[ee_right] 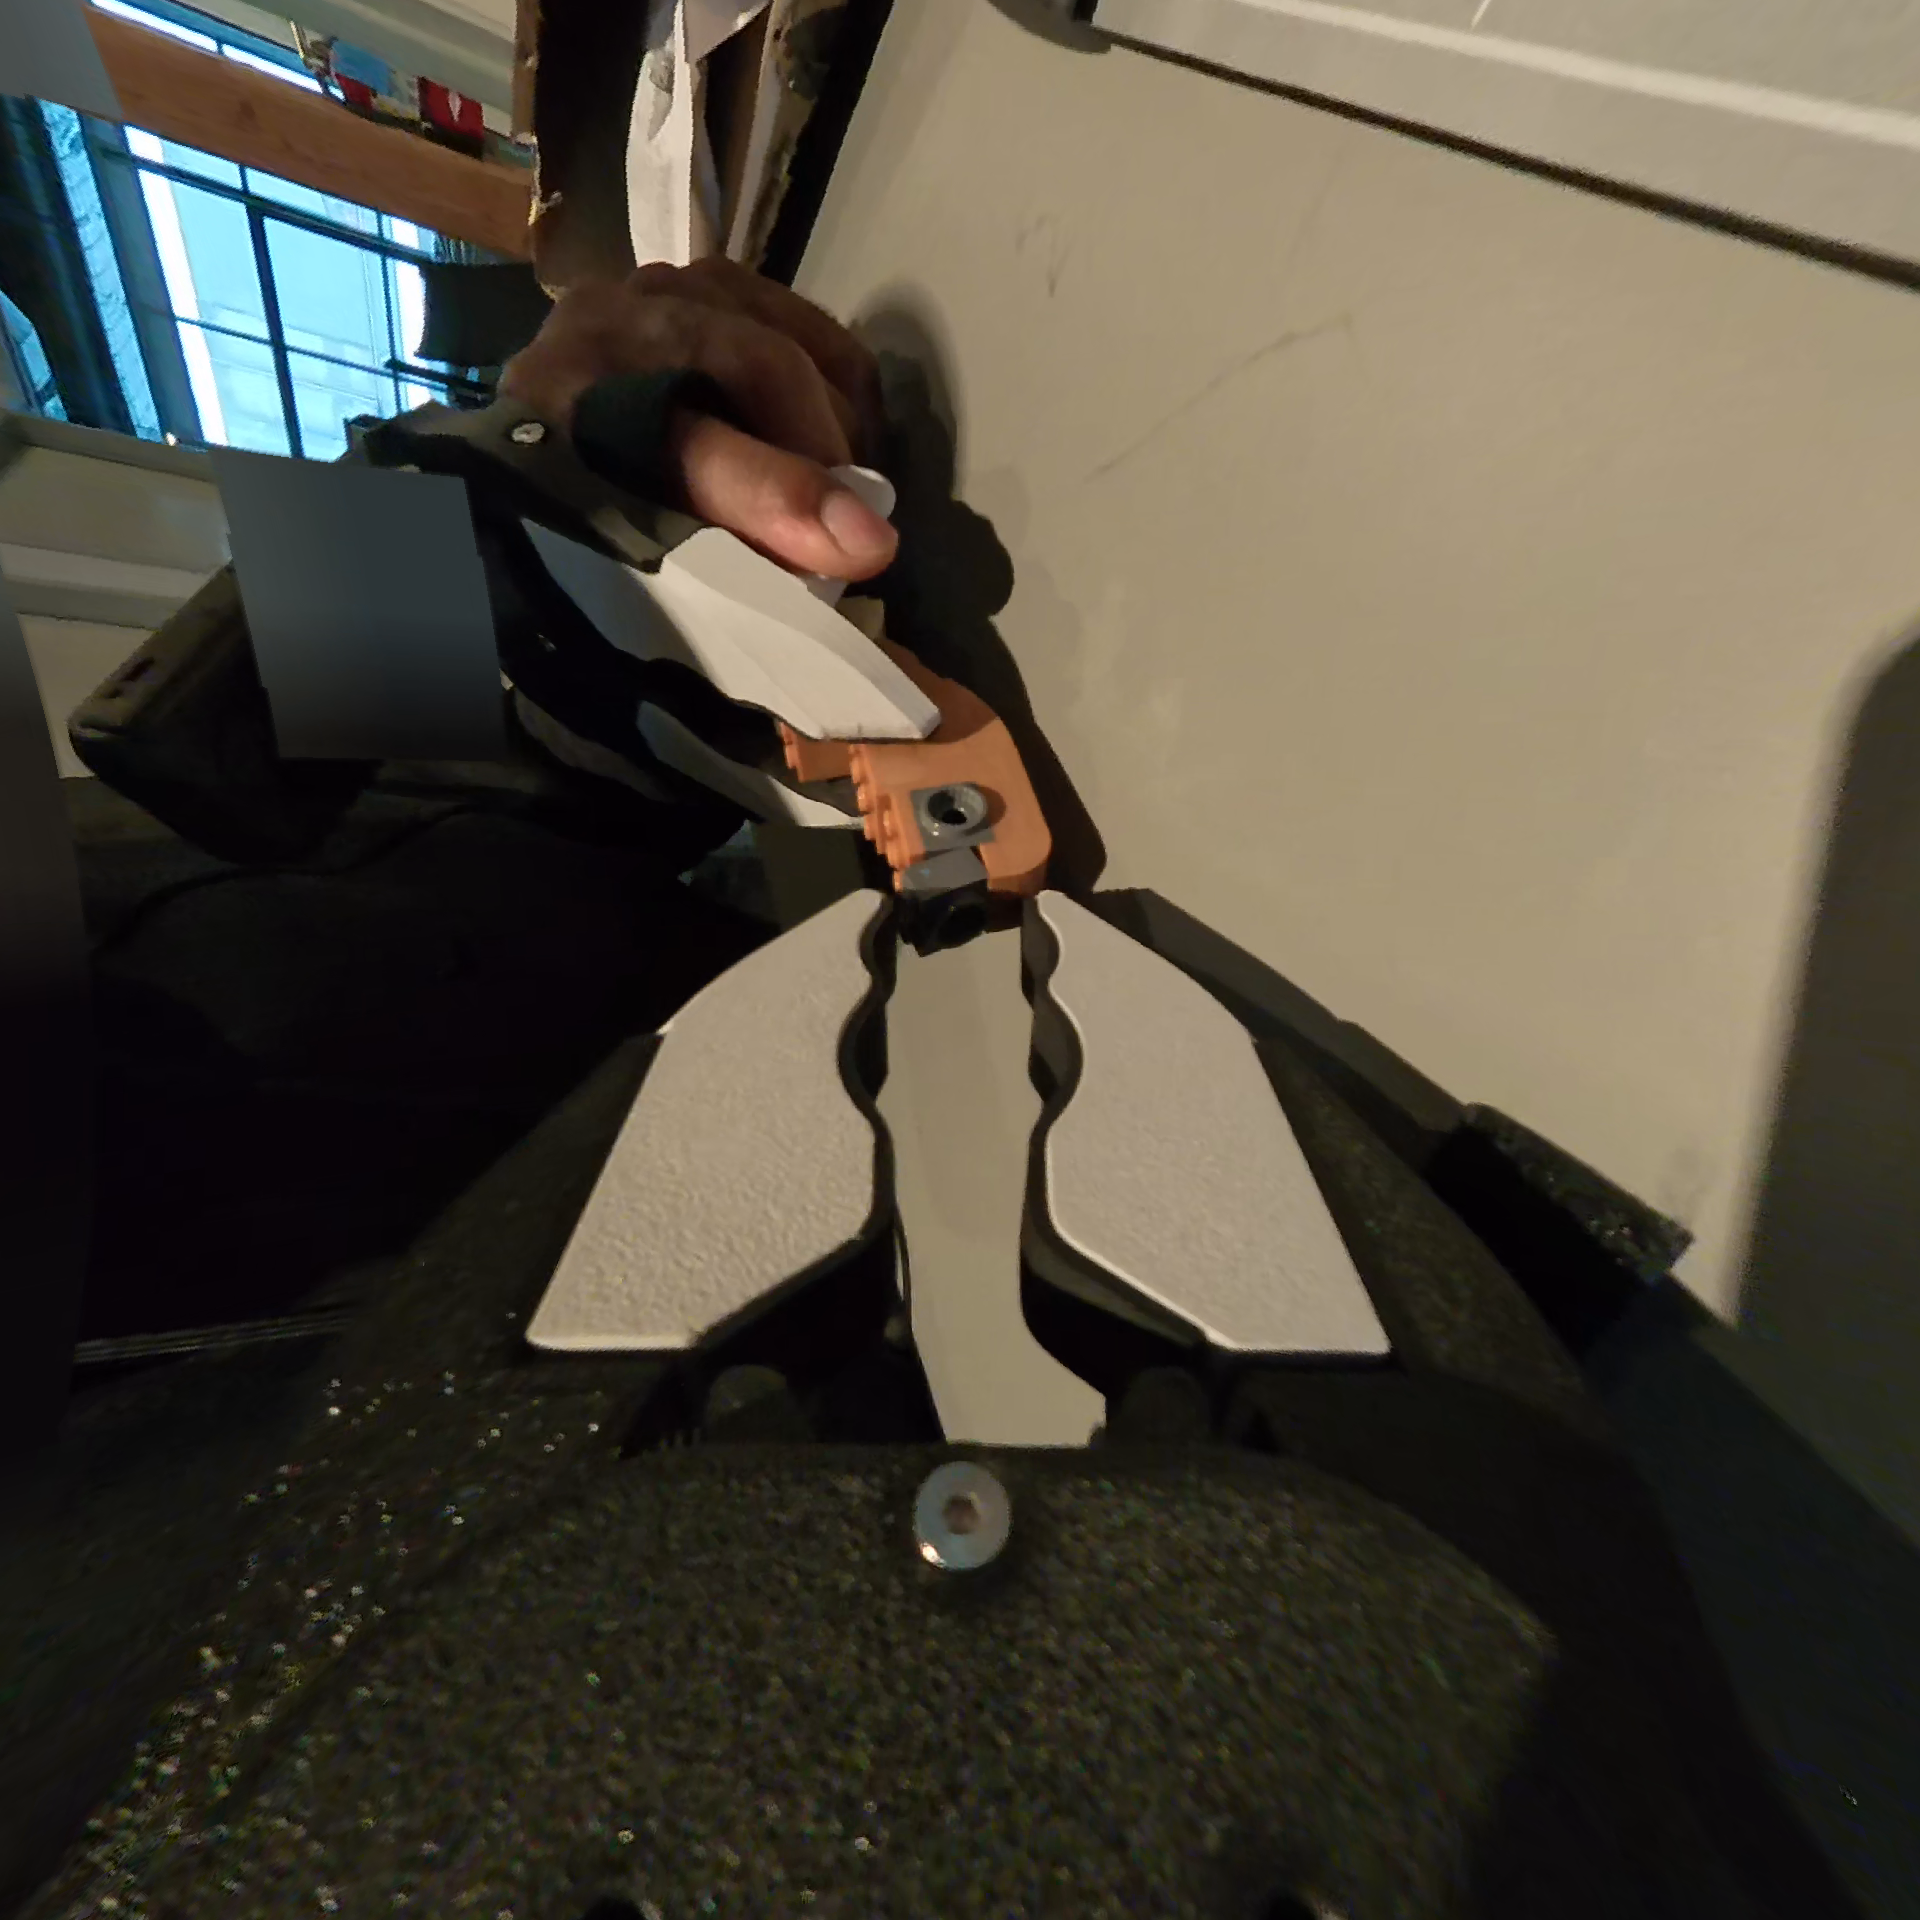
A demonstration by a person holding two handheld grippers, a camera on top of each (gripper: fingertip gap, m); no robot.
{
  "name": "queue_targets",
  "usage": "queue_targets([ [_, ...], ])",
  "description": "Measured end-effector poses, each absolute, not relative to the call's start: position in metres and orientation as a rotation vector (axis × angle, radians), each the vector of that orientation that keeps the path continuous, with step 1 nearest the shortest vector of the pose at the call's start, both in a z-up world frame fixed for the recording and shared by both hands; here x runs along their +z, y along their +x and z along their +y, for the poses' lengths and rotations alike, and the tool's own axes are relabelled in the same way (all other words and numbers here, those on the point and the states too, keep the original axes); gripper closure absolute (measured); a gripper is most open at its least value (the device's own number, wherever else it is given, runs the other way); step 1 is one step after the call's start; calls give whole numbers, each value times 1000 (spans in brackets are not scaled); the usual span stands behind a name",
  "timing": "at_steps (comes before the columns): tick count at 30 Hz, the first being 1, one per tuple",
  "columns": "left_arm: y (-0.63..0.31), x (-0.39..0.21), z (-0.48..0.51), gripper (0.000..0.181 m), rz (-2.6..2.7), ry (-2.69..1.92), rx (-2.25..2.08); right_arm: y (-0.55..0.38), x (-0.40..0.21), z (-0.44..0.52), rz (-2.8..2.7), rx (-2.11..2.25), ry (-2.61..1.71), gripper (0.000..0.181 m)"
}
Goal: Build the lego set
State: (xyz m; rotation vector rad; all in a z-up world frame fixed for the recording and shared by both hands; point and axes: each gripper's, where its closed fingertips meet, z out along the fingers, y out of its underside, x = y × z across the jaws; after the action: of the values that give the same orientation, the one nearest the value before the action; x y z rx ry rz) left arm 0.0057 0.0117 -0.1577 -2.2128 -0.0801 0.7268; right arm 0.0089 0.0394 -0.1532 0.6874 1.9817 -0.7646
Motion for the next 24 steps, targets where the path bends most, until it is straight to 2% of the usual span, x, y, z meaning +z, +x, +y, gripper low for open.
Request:
queue_targets([
  [11,6,-158,12,163,-68,-2209,759,9,-151,38,2053,-822,702,153],
  [17,7,-159,13,163,-76,-2215,760,3,-152,38,2078,-870,735,156],
  [24,10,-167,6,162,-144,-2312,627,-8,-142,44,2099,-955,703,152],
])
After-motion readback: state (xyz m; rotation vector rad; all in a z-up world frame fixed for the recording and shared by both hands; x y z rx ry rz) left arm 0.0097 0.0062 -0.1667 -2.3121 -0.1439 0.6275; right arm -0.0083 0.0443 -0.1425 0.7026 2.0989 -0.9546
